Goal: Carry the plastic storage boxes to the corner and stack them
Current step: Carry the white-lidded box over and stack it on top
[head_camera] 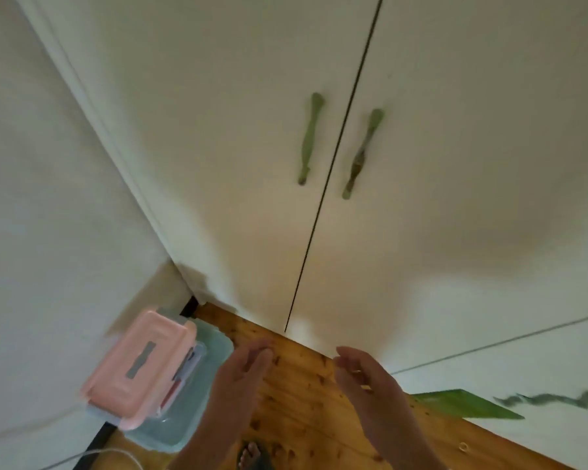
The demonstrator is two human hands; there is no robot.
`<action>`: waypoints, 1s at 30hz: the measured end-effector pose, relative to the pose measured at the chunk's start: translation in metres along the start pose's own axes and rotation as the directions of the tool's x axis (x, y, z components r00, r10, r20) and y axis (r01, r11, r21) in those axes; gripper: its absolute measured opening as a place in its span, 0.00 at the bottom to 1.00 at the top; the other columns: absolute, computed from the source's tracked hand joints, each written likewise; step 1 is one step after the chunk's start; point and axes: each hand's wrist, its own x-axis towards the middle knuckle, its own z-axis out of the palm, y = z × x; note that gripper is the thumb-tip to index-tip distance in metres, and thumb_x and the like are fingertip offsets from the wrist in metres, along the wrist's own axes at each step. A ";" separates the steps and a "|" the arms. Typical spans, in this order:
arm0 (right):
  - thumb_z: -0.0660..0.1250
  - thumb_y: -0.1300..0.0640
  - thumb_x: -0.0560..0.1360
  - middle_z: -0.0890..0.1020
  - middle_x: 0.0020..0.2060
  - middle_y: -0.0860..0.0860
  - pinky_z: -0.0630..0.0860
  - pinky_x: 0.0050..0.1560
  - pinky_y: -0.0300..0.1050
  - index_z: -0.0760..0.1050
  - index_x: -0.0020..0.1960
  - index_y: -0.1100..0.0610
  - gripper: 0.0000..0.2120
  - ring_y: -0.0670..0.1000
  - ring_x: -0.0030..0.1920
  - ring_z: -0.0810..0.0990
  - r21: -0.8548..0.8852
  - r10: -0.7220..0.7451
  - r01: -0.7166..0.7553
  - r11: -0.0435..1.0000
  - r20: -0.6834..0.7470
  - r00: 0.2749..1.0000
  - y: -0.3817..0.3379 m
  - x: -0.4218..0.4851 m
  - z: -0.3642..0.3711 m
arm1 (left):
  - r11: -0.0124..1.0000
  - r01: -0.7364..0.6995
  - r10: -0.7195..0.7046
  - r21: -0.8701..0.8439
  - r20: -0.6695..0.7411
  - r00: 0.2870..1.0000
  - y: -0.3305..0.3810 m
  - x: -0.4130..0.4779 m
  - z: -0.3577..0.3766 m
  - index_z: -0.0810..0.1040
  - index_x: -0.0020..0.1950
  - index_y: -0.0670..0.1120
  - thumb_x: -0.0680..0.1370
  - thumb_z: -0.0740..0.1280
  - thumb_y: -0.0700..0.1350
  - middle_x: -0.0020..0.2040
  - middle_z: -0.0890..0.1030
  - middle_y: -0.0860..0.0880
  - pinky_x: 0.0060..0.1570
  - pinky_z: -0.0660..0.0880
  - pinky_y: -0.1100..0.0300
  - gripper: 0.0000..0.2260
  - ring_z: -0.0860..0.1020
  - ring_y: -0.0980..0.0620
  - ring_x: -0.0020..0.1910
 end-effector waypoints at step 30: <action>0.65 0.51 0.78 0.83 0.50 0.42 0.78 0.55 0.49 0.78 0.55 0.42 0.07 0.47 0.51 0.81 0.658 0.541 0.214 0.722 -0.730 0.419 0.270 -0.339 -0.316 | 0.890 -0.425 0.026 0.167 0.910 0.413 0.063 -0.290 0.472 0.80 0.55 0.56 0.80 0.64 0.51 0.49 0.85 0.59 0.43 0.75 0.70 0.07 0.81 0.62 0.47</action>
